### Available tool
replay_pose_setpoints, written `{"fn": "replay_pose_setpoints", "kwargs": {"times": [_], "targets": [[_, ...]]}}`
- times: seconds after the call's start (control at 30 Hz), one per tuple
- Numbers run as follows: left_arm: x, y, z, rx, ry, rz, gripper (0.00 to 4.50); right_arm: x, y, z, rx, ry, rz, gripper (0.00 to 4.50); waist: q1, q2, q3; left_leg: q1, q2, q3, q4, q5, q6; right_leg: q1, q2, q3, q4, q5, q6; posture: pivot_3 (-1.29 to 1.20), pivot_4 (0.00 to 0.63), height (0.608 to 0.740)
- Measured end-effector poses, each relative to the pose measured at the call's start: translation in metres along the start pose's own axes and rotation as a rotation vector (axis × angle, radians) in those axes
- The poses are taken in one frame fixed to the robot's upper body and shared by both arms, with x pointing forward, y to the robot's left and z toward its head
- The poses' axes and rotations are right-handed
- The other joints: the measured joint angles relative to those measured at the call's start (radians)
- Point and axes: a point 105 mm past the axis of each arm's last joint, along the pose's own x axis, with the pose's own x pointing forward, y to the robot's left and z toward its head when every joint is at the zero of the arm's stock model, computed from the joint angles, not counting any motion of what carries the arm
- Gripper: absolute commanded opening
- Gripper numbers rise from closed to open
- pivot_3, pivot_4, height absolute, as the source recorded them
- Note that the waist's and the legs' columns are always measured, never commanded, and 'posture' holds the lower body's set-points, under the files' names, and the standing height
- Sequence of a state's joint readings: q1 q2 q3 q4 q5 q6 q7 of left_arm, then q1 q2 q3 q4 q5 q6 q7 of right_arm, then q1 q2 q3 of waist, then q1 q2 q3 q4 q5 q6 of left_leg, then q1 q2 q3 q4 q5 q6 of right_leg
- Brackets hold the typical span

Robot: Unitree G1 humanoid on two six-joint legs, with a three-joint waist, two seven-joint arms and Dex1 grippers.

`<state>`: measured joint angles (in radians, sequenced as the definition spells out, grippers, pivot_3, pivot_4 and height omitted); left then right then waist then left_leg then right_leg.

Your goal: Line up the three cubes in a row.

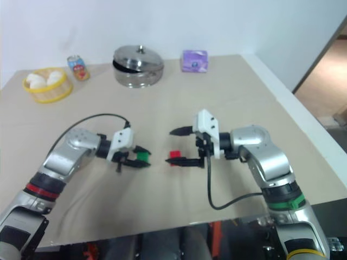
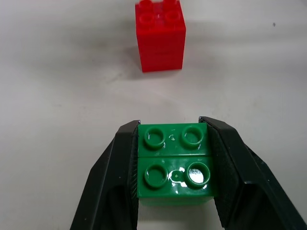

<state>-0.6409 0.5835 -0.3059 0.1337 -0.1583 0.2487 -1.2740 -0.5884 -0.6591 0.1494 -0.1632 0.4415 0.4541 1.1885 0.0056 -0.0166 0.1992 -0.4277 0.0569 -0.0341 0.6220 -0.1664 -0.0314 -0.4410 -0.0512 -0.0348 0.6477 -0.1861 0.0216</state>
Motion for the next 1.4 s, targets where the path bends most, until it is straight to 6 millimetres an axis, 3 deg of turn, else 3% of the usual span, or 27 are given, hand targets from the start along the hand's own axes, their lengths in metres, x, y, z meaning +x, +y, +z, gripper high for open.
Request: {"fn": "replay_pose_setpoints", "kwargs": {"times": [0.07, 0.13, 0.33, 0.37, 0.67, 0.73, 0.87, 0.97, 1.1, 1.13, 1.23, 1.4], "targets": [[0.000, 0.000, 0.000, -0.001, 0.000, 0.000, 1.34, 0.000, 0.000, 0.000, 0.000, -0.001, -0.002, 4.50, 0.000, 0.000, 0.000, 0.000, 0.000, 0.000, 0.000, 0.000, 0.000, 0.000, 0.000, 0.000, 0.000, 0.000, 0.000, 0.00, 0.150, 0.740], [0.000, 0.000, -0.001, -0.009, 0.000, -0.004, 2.36, 0.000, -0.001, 0.000, 0.000, -0.002, -0.007, 4.50, 0.000, 0.000, 0.000, 0.000, 0.000, 0.000, 0.000, 0.000, 0.000, 0.000, 0.000, 0.000, 0.000, 0.000, 0.000, 0.00, 0.150, 0.740], [-0.001, -0.002, -0.004, -0.048, 0.013, -0.022, 4.34, 0.000, -0.001, 0.000, 0.000, -0.002, -0.008, 4.50, 0.000, 0.000, 0.000, 0.000, 0.000, 0.000, 0.001, 0.000, 0.000, 0.000, 0.000, 0.000, 0.000, 0.000, 0.000, 0.00, 0.150, 0.740], [-0.004, -0.002, -0.003, -0.053, 0.015, -0.021, 4.47, 0.000, -0.001, 0.000, 0.000, -0.002, -0.009, 4.50, -0.001, 0.000, 0.000, 0.000, 0.000, 0.000, 0.001, 0.000, 0.000, 0.000, 0.000, 0.000, 0.000, 0.000, 0.000, 0.00, 0.150, 0.740], [-0.065, 0.006, 0.038, -0.120, -0.136, 0.217, 4.47, 0.006, -0.002, 0.008, -0.016, -0.038, -0.001, 4.50, -0.011, -0.001, 0.000, 0.001, 0.002, 0.001, 0.000, 0.000, 0.000, 0.000, 0.001, 0.001, 0.000, 0.000, 0.000, 0.00, 0.150, 0.740], [-0.070, 0.006, 0.041, -0.133, -0.155, 0.256, 4.47, 0.006, -0.002, 0.009, -0.018, -0.042, 0.000, 4.50, -0.013, -0.001, 0.000, 0.001, 0.002, 0.001, 0.000, 0.000, 0.000, 0.000, 0.001, 0.001, 0.000, 0.000, 0.000, 0.00, 0.150, 0.740], [-0.099, 0.014, 0.054, -0.168, -0.265, 0.544, 4.47, 0.009, -0.004, 0.013, -0.033, -0.063, 0.014, 4.50, -0.020, -0.001, 0.001, 0.001, 0.002, 0.001, 0.001, 0.000, 0.000, 0.001, 0.001, 0.002, 0.000, 0.001, 0.002, 0.00, 0.150, 0.740], [-0.109, 0.015, 0.053, -0.187, -0.294, 0.669, 4.47, 0.011, -0.004, 0.014, -0.039, -0.070, 0.024, 4.50, -0.021, -0.001, 0.001, 0.002, 0.002, 0.001, 0.001, 0.000, 0.000, 0.002, 0.001, 0.003, 0.000, 0.001, 0.002, 0.00, 0.150, 0.740], [-0.133, -0.001, 0.018, -0.292, -0.304, 1.011, 4.47, 0.016, -0.004, 0.014, -0.028, -0.095, 0.058, 4.50, -0.032, -0.003, 0.000, 0.006, 0.002, 0.005, 0.001, 0.000, 0.000, 0.003, 0.002, 0.007, 0.000, 0.002, 0.001, 0.00, 0.150, 0.740], [-0.141, -0.023, -0.020, -0.421, -0.249, 1.190, 4.47, 0.020, -0.004, 0.017, -0.010, -0.139, 0.094, 4.50, -0.030, -0.004, 0.000, 0.006, 0.004, 0.004, 0.001, 0.000, 0.000, 0.003, 0.005, 0.007, 0.000, 0.003, -0.001, 0.00, 0.150, 0.740], [-0.147, -0.044, -0.037, -0.513, -0.250, 1.359, 4.47, 0.024, 0.005, 0.022, -0.020, -0.183, 0.198, 4.50, -0.026, -0.005, 0.000, 0.006, 0.004, 0.003, 0.002, 0.000, 0.000, 0.004, 0.006, 0.008, 0.000, 0.004, -0.001, 0.00, 0.150, 0.740], [-0.148, -0.055, -0.050, -0.578, -0.236, 1.447, 4.47, 0.026, 0.009, 0.015, -0.043, -0.164, 0.253, 4.50, -0.025, -0.006, 0.000, 0.006, 0.004, 0.003, 0.004, 0.000, 0.000, 0.004, 0.006, 0.008, 0.000, 0.004, -0.001, 0.00, 0.150, 0.740]]}}
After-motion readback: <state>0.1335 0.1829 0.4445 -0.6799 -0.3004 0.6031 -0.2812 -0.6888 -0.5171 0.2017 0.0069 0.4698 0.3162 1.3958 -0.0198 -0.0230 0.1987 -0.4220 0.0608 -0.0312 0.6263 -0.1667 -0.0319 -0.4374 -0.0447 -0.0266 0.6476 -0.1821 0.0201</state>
